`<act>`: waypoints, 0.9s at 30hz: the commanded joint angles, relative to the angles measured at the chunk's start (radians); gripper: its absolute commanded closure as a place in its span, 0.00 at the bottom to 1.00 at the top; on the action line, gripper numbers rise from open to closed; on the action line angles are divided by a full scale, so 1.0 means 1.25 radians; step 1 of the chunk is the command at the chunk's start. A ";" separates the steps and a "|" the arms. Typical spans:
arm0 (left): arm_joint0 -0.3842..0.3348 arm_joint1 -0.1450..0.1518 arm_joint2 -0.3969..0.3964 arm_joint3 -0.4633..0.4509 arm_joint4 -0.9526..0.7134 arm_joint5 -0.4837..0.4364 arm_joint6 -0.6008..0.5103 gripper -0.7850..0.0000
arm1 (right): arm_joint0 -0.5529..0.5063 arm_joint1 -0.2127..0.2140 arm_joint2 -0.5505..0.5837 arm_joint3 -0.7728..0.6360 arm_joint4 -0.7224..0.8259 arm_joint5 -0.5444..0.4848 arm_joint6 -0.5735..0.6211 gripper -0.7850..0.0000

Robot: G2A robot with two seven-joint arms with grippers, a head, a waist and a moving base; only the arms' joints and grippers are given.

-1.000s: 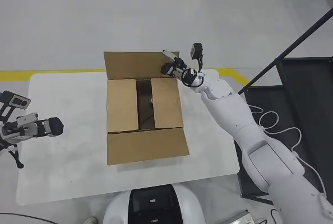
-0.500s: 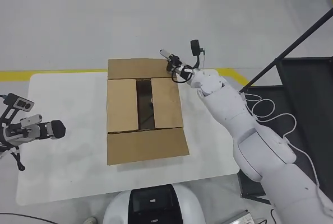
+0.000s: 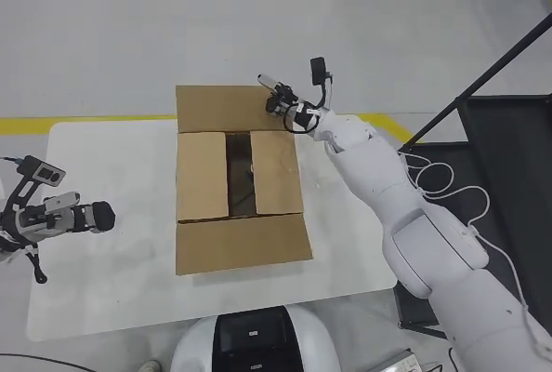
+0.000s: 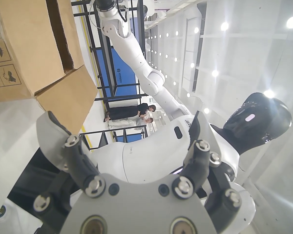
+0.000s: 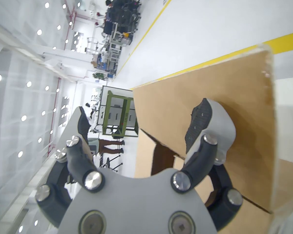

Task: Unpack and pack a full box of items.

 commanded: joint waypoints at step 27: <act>-0.035 -0.010 -0.006 0.103 -0.042 -0.024 -0.028 0.00 | -0.496 0.165 0.204 -0.895 -0.212 0.424 0.197 0.00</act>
